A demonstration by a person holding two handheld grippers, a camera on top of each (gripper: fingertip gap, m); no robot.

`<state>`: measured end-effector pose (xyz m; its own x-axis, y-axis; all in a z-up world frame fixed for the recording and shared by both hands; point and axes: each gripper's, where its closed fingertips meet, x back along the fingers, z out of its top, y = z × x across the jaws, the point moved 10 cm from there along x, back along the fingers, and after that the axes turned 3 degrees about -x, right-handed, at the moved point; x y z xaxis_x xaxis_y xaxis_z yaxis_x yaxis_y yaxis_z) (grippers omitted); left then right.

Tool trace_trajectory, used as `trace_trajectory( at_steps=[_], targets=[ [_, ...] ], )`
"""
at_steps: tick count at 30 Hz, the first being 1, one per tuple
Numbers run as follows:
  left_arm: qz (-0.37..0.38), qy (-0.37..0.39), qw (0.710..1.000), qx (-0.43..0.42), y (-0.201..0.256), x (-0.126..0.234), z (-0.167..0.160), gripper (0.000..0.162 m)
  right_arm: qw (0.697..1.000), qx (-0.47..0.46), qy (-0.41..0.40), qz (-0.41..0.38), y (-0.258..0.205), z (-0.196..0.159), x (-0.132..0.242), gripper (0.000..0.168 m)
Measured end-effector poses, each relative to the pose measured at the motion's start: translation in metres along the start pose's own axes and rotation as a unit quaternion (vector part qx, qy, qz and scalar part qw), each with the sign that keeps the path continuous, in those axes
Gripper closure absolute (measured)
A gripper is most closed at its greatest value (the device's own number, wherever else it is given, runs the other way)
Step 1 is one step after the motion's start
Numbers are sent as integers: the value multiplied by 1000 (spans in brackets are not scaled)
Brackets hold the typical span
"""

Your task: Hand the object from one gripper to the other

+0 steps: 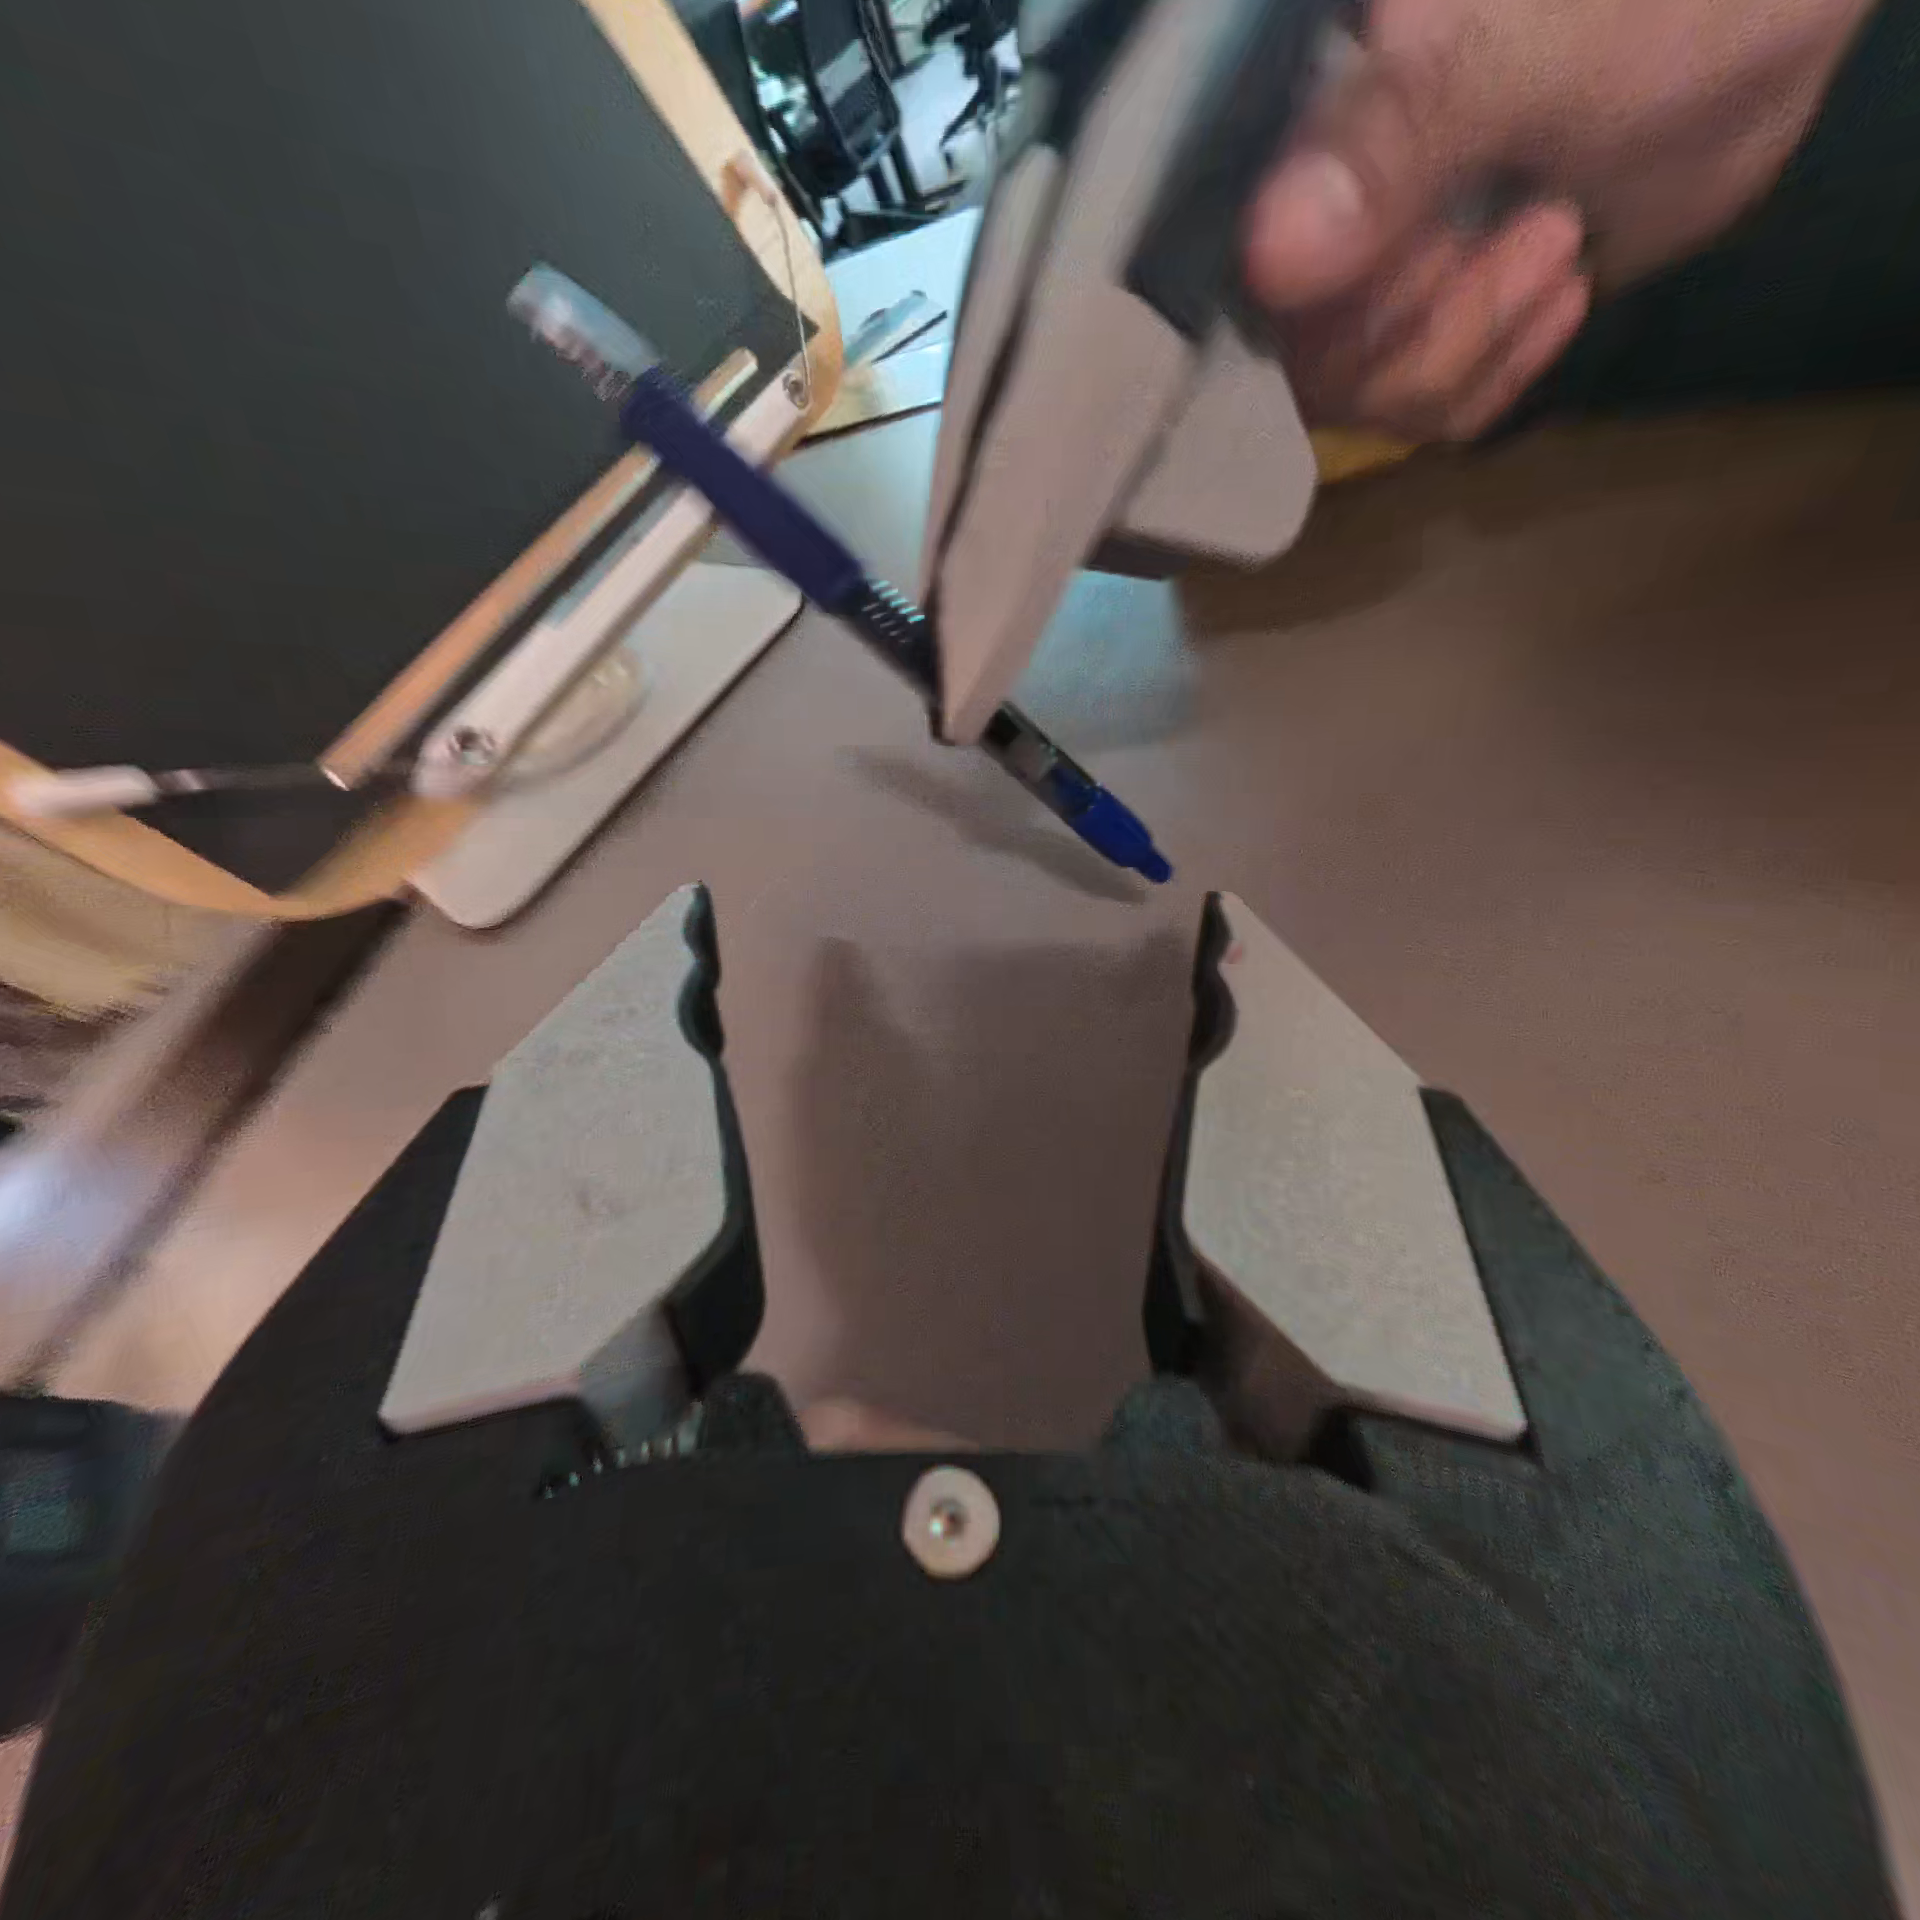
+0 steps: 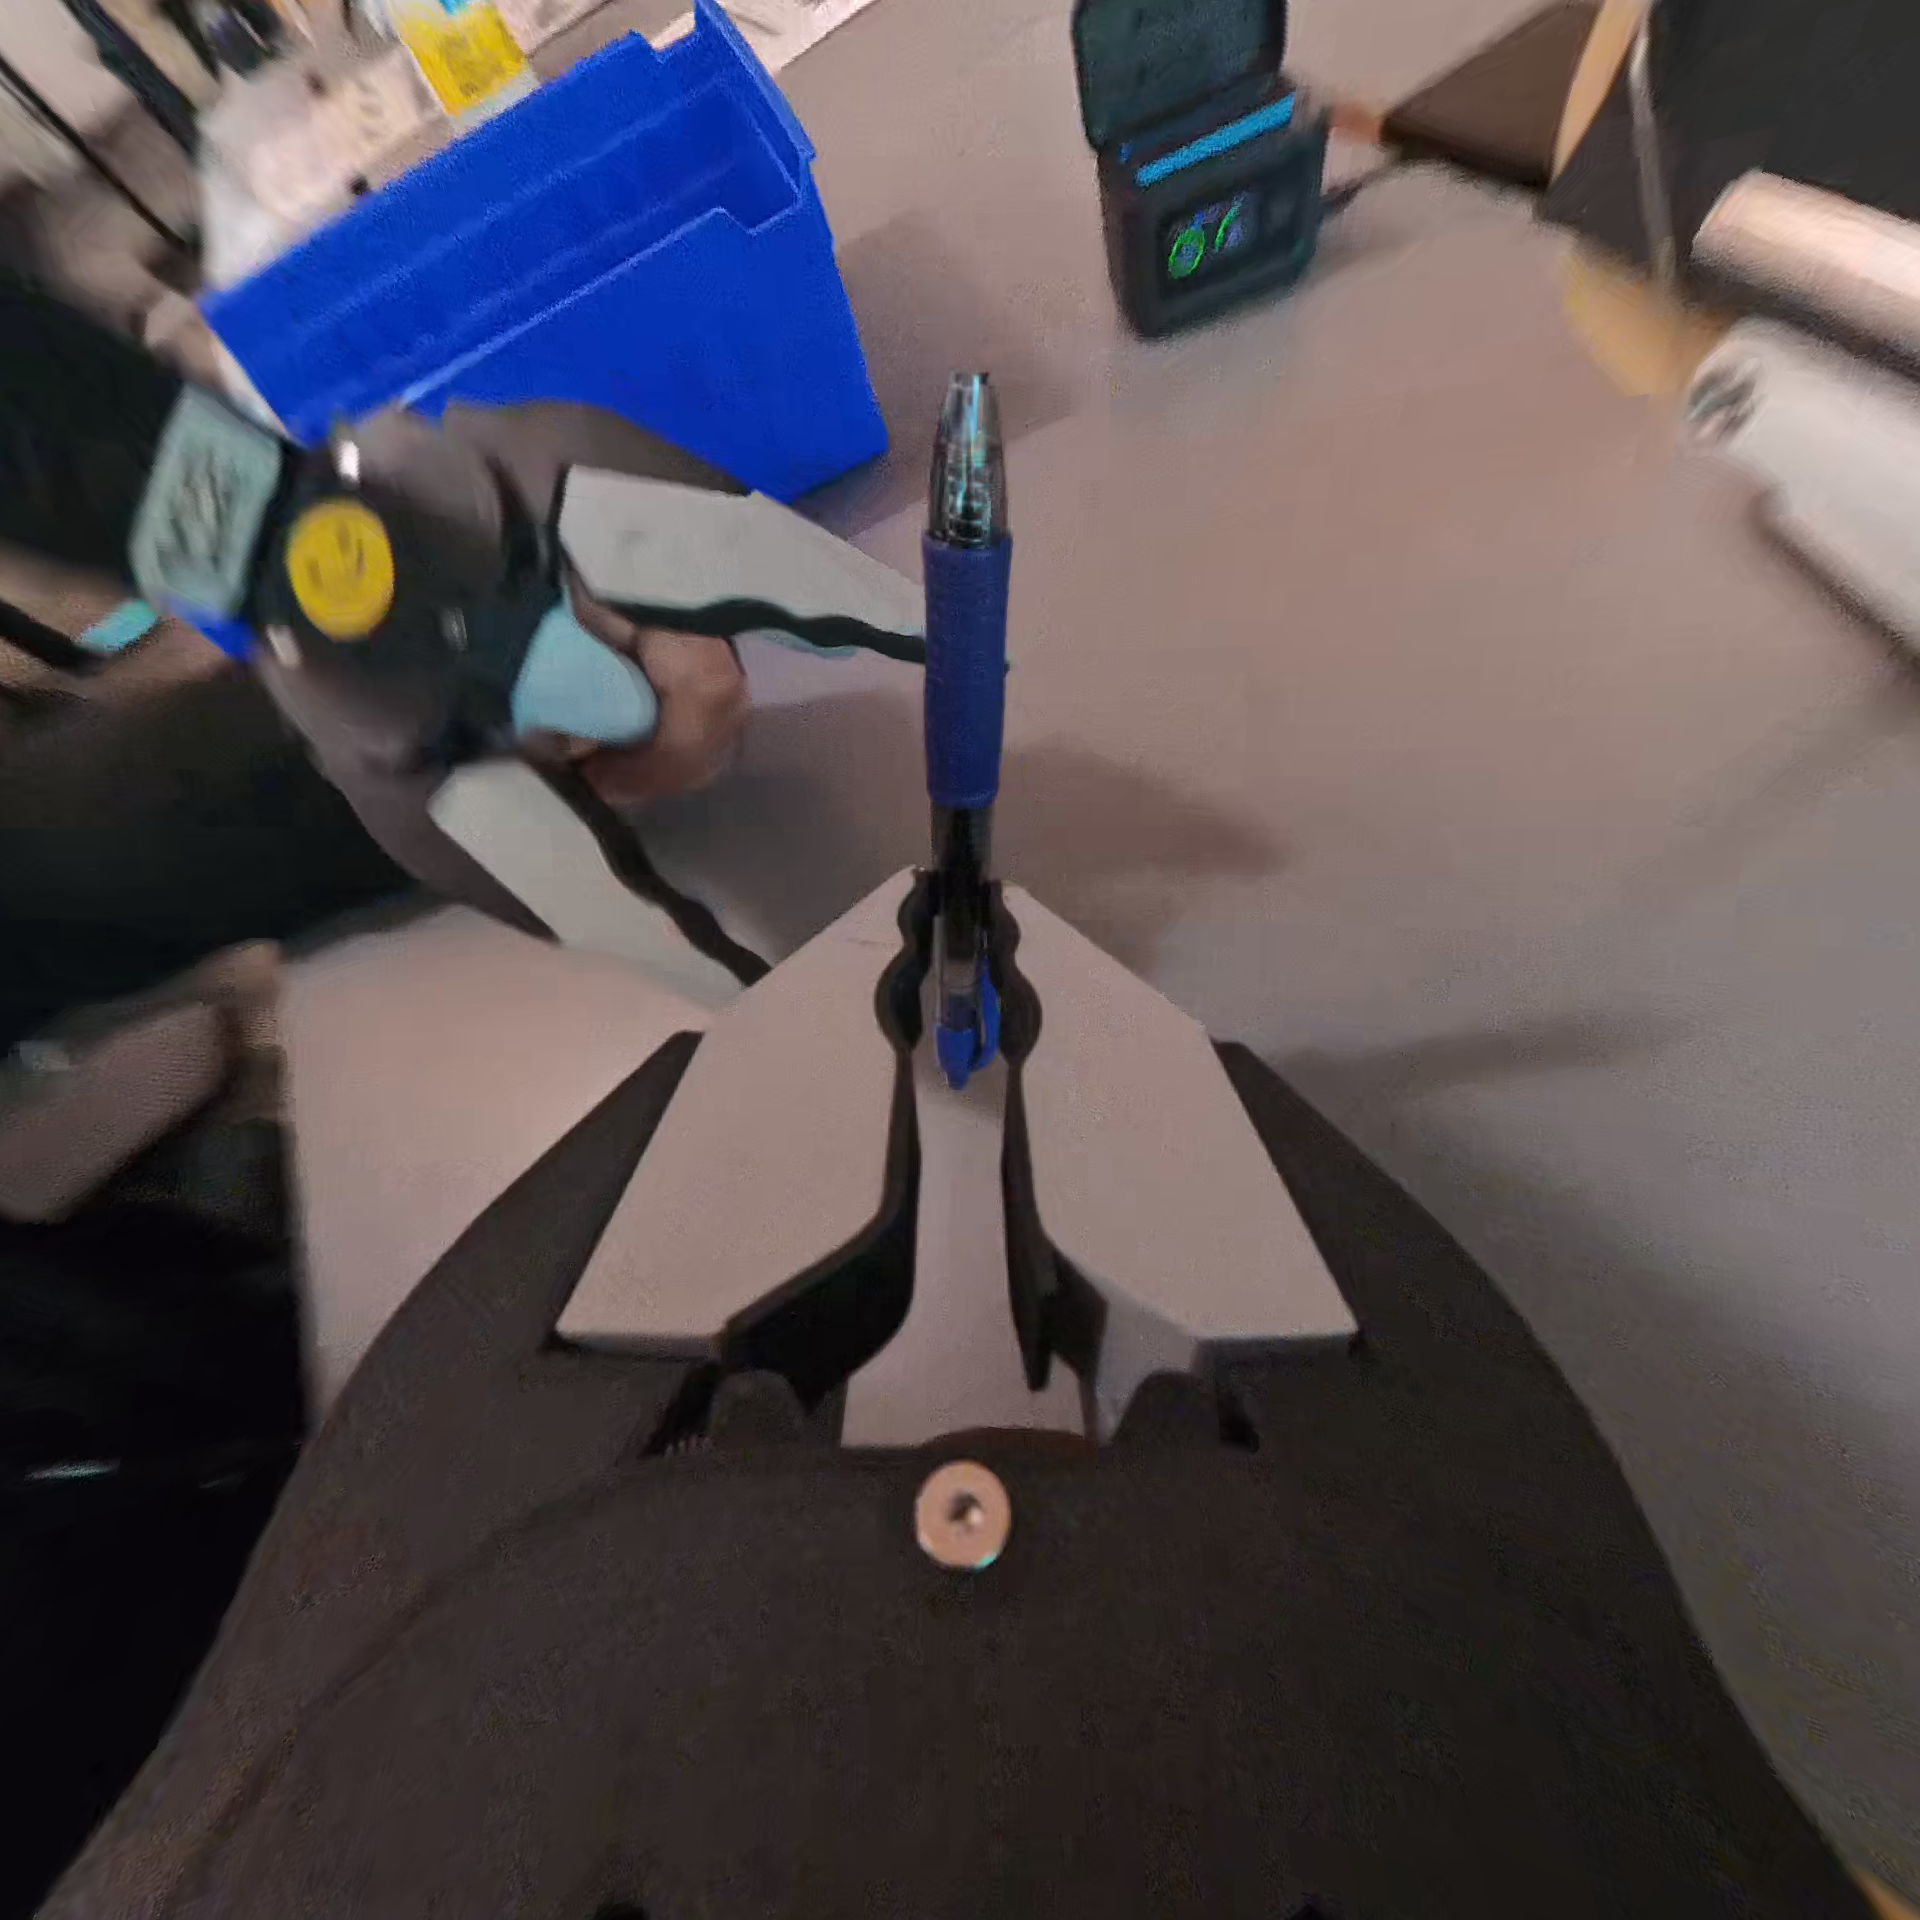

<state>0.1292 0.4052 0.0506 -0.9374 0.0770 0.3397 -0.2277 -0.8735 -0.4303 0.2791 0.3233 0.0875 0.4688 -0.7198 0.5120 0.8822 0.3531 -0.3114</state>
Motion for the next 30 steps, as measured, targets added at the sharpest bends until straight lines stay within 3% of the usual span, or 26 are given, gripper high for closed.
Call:
trace_trajectory(
  at_steps=[4,6,8,12,17,19,21,23,25,27,30],
  targets=[
    [54,37,983,-170,19,2,2,79,983,-157,-22,89,10,3,-7,161],
    [91,57,962,-252,23,6,1,75,973,-202,-28,108,16,1,-11,161],
    [124,71,933,-330,30,8,0,85,960,-243,-23,135,21,-1,-11,162],
    [151,46,899,-408,34,1,-8,91,923,-301,-13,240,23,1,-6,162],
    [221,110,845,-474,43,4,3,131,904,-332,-23,267,19,2,-16,161],
    [209,106,847,-478,46,2,3,144,897,-343,-26,279,17,1,-22,161],
    [209,114,860,-451,45,4,8,148,893,-347,-24,284,16,-1,-26,160],
    [168,146,919,-326,37,11,15,149,908,-322,-16,270,19,-1,-27,153],
    [122,192,957,-180,22,19,19,149,943,-263,14,202,24,2,-19,145],
    [92,226,968,-62,3,26,17,149,977,-168,38,127,23,7,-4,136],
    [25,280,955,90,-18,33,10,148,994,-57,43,88,9,10,10,127]
  ],
)
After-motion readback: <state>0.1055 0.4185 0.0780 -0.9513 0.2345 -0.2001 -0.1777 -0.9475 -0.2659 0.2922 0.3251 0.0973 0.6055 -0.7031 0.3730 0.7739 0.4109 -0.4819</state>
